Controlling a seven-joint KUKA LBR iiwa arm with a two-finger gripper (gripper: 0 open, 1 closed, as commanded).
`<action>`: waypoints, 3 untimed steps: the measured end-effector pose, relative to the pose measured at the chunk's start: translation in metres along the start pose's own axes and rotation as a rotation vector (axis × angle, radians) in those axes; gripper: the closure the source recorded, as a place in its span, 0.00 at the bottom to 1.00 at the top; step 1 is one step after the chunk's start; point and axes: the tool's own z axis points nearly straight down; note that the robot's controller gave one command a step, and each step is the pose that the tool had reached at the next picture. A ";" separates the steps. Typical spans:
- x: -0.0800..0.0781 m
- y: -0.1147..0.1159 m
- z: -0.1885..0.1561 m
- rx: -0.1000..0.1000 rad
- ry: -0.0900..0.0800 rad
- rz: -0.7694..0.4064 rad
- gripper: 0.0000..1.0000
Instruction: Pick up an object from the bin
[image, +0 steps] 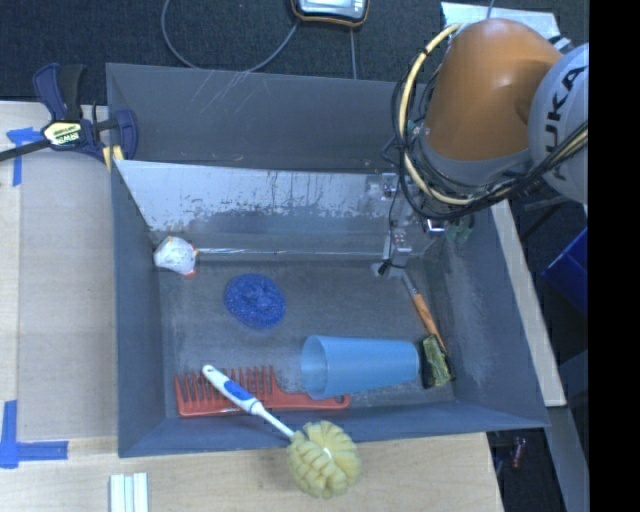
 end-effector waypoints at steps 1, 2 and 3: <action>-0.001 0.000 -0.005 0.000 -0.008 0.000 0.00; 0.026 0.093 0.116 0.001 -0.010 -0.193 0.00; 0.028 0.114 0.080 0.001 -0.020 0.082 0.00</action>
Offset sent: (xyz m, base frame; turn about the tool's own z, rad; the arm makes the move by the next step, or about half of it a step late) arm -0.0395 0.1317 -0.1650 -0.2701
